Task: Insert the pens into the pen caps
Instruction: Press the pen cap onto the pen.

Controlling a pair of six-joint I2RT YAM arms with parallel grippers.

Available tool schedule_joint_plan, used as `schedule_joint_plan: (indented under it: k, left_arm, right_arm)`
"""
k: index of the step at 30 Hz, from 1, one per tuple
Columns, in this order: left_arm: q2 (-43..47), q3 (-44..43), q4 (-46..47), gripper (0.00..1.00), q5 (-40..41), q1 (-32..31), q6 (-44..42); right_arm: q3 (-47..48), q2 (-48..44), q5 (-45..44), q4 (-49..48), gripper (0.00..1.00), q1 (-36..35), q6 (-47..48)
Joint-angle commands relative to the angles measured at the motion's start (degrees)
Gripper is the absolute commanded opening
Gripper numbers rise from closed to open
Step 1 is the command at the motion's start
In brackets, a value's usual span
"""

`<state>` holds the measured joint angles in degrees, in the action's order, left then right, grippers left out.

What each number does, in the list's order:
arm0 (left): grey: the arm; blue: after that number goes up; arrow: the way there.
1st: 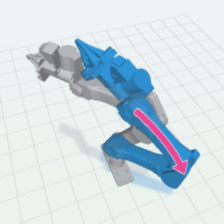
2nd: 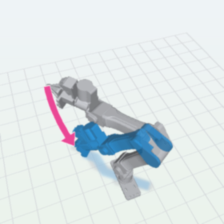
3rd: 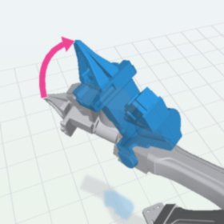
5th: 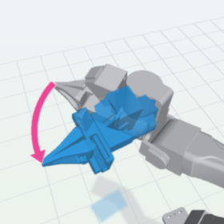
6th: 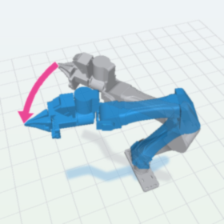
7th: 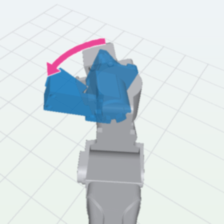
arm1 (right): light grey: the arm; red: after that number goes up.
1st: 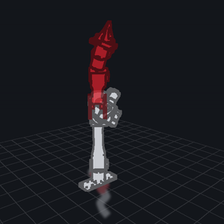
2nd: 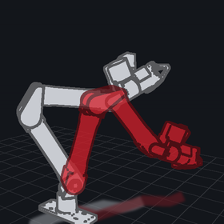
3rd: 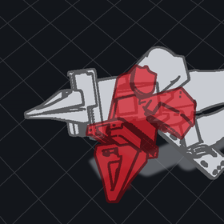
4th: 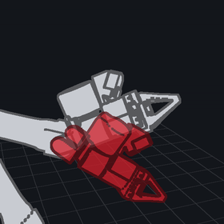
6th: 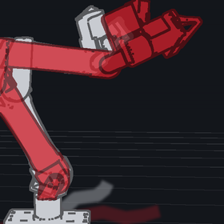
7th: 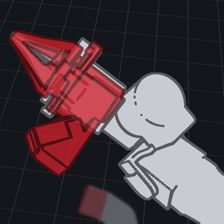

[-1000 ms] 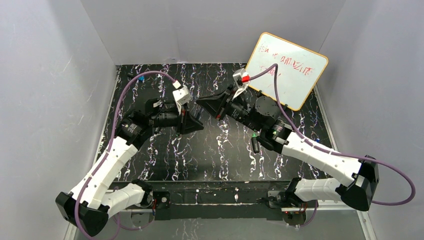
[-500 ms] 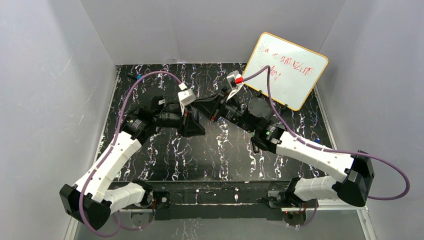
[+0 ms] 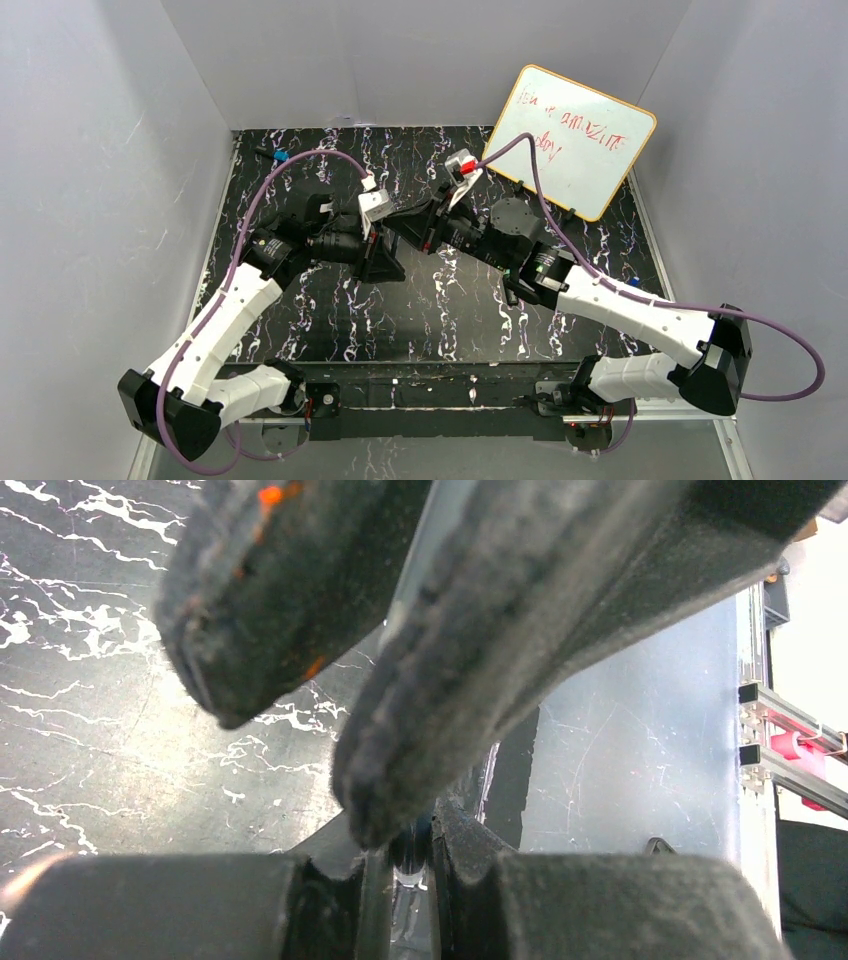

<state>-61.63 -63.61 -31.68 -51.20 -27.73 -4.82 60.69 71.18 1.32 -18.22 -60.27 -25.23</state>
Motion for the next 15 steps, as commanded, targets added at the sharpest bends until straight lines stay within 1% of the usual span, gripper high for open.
schedule_joint_plan:
  k: [1,4,5,7,9,11,15]
  left_arm:
    - [2.7,-6.7,17.4,0.00,3.0,1.7,1.1]
    - [3.3,-6.4,17.4,0.00,3.4,1.7,1.0]
    - [3.5,-6.3,17.4,0.00,3.6,1.7,1.0]
    - [3.6,-6.1,17.4,0.00,3.5,1.8,1.0]
    - [3.6,-5.8,17.4,0.00,3.5,1.7,0.9]
    - [3.5,-5.4,17.4,0.00,3.4,1.7,0.9]
    - [3.7,-4.3,17.5,0.00,3.3,1.7,0.8]
  right_arm:
    - [-4.3,3.6,13.7,25.7,0.01,-6.3,-0.6]
    - [-3.9,4.1,13.7,25.4,0.01,-6.3,-0.5]
    - [-3.8,4.2,13.6,25.3,0.05,-6.3,-0.5]
    - [-3.4,4.4,13.3,25.5,0.26,-6.2,-0.3]
    - [-2.6,4.5,12.6,25.7,0.41,-6.2,0.0]
    - [-1.6,4.5,11.6,26.2,0.51,-6.3,0.7]
    - [0.5,4.7,9.8,27.1,0.61,-6.1,2.2]
